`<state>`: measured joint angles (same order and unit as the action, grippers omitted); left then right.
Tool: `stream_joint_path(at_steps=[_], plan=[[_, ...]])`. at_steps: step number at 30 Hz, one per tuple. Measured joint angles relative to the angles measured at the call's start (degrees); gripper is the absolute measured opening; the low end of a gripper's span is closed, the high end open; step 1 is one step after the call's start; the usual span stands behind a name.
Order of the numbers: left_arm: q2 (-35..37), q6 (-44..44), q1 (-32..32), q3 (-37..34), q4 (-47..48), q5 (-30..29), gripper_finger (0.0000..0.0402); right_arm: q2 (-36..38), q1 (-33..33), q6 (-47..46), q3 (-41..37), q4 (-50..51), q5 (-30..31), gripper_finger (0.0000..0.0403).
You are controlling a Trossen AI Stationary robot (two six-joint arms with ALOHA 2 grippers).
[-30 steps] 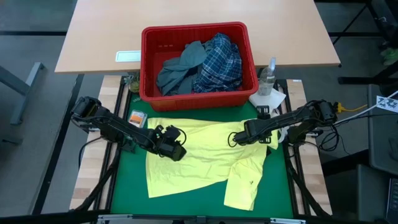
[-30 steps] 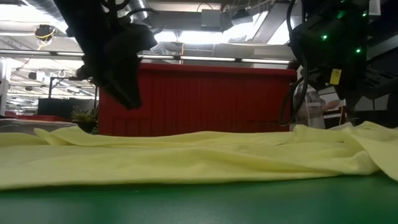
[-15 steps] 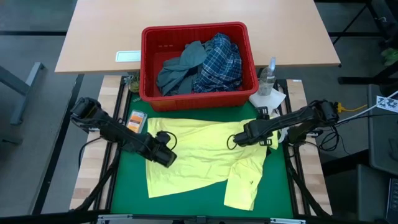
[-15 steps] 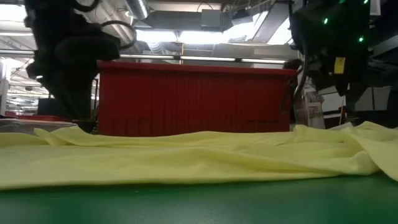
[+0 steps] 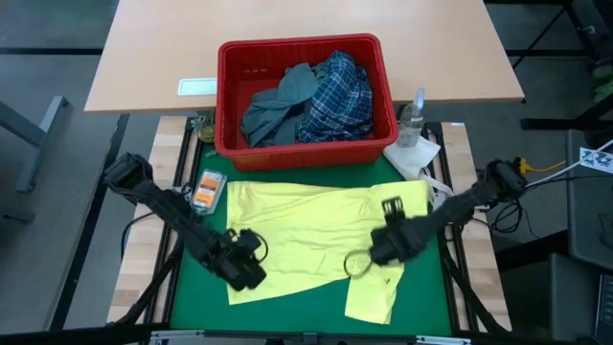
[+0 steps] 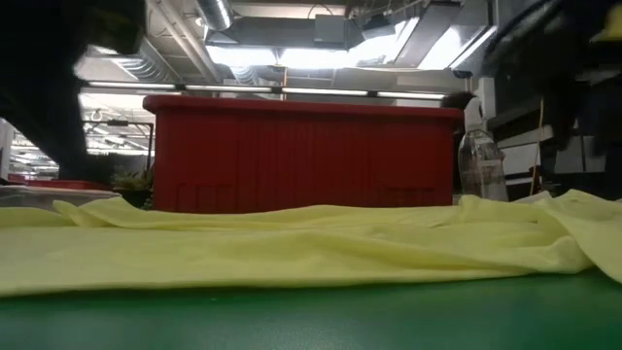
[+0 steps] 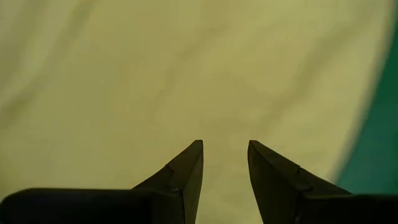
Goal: Fold Laundry from Bin
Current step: Fold the yellow shirt
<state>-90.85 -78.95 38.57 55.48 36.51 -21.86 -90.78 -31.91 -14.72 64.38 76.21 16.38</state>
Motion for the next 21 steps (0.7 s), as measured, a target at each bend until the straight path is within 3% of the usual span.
stream_joint_path(at_steps=[4,11,15,21], plan=[[0.0,0.0,3.5,0.0,-6.1,-0.1,0.0121,0.0,-7.0,0.0,0.0,-10.0,-4.3,0.0150],[0.0,0.0,7.2,0.0,-11.9,-0.1,0.0121,-0.1,-18.9,0.0,-1.1,-20.6,-4.8,0.0150],[0.0,0.0,7.5,0.0,-11.9,-0.3,0.0121,-0.1,-23.9,-0.6,-4.8,-24.4,-2.7,0.0150],[-0.2,0.0,7.4,0.0,-11.8,-4.6,0.0121,-0.2,-24.6,-11.8,-11.2,-25.1,3.0,0.0150]])
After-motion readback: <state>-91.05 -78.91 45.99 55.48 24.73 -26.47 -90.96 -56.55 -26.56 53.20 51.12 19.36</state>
